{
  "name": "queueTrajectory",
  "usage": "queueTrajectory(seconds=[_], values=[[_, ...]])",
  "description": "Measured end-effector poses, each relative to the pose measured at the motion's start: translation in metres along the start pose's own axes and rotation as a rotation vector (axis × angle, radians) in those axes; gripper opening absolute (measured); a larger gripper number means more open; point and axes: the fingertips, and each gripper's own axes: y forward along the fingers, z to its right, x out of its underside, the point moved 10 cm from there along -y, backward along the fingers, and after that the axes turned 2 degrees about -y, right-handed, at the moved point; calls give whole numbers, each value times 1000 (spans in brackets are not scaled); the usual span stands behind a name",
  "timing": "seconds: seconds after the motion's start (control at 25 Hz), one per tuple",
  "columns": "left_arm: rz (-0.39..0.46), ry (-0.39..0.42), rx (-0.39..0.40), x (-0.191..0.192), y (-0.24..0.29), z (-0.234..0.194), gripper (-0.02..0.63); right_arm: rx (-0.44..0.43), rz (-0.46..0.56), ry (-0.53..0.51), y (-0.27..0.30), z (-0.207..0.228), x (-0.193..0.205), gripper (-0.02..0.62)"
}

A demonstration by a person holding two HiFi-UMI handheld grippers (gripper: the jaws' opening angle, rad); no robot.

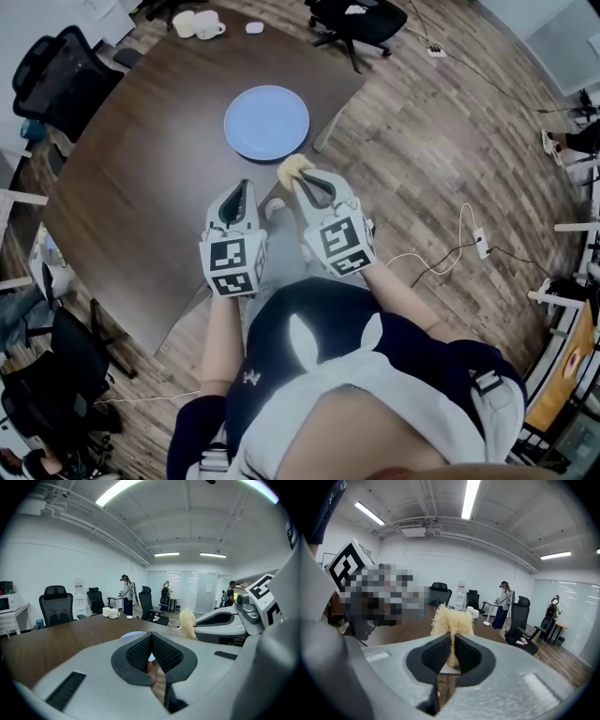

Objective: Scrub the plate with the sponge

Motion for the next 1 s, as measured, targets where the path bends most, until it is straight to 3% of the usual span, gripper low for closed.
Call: queueTrajectory(seconds=[0.28, 0.44, 1.0], values=[[18, -11, -3, -17, 38, -27, 6, 30, -31, -25, 42, 24, -10, 21], [-27, -53, -6, -15, 67, -50, 5, 12, -59, -35, 79, 41, -16, 21], [-174, -76, -25, -10, 171, -123, 6, -38, -173, -74, 197, 106, -24, 21]])
